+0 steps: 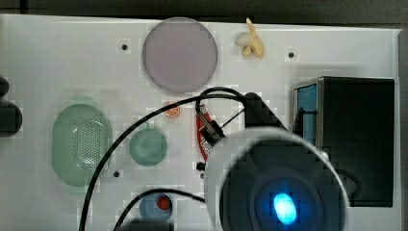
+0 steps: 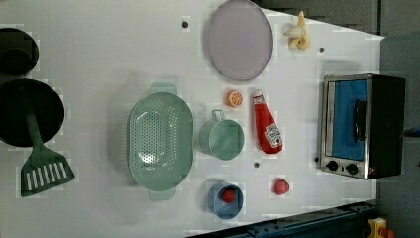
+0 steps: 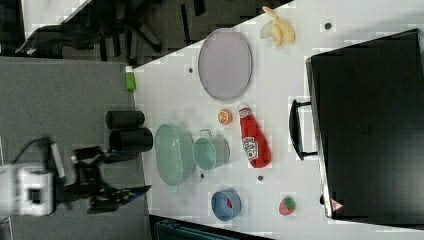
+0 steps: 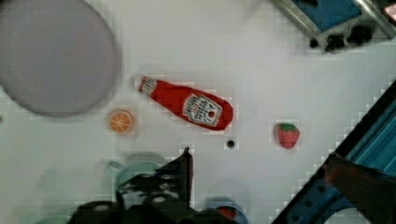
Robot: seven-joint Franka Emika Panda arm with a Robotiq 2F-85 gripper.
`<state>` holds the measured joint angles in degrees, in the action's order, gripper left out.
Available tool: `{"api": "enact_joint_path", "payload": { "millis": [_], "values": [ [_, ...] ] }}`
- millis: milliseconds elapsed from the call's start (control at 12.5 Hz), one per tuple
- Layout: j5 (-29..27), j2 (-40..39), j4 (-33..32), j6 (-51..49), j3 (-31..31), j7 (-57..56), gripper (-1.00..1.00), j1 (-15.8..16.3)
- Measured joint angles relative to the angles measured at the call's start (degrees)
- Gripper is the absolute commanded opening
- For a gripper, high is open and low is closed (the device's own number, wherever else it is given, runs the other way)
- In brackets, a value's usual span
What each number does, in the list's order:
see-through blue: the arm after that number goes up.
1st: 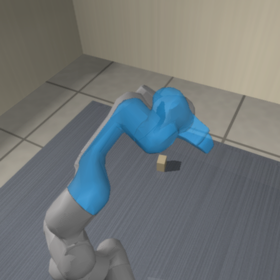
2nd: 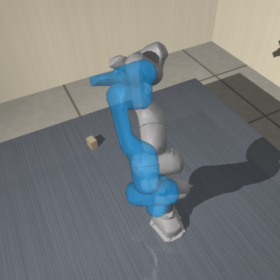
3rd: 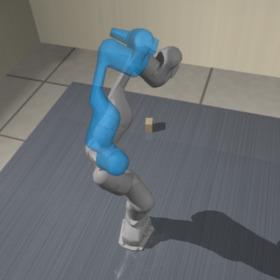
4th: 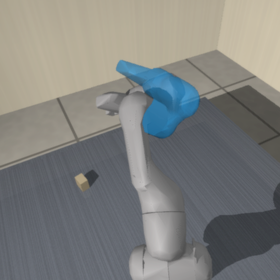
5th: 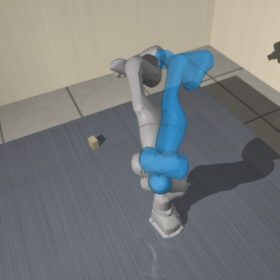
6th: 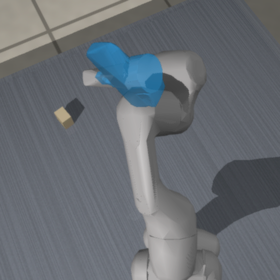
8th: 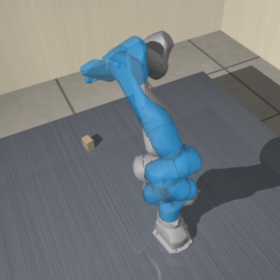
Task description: Flap open oven.
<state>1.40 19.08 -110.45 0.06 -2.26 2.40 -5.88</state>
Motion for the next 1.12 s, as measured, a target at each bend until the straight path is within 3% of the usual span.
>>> {"api": "enact_joint_path", "payload": {
  "millis": [160,480,560,800,1120],
  "values": [
    [-0.58,0.45,2.91,0.35,0.04,-0.02,0.39,-0.26],
    [-0.67,-1.15,1.85,0.46,0.16,-0.14,-0.55,-0.51],
    [-0.67,-2.39,1.85,0.27,0.45,-0.19,-0.65,-0.55],
    [-1.04,-5.57,1.57,0.49,2.19,-3.62,-0.65,-0.61],
    [-0.70,-7.49,-1.96,5.05,8.50,-19.78,-0.65,-0.17]
  ]
}}
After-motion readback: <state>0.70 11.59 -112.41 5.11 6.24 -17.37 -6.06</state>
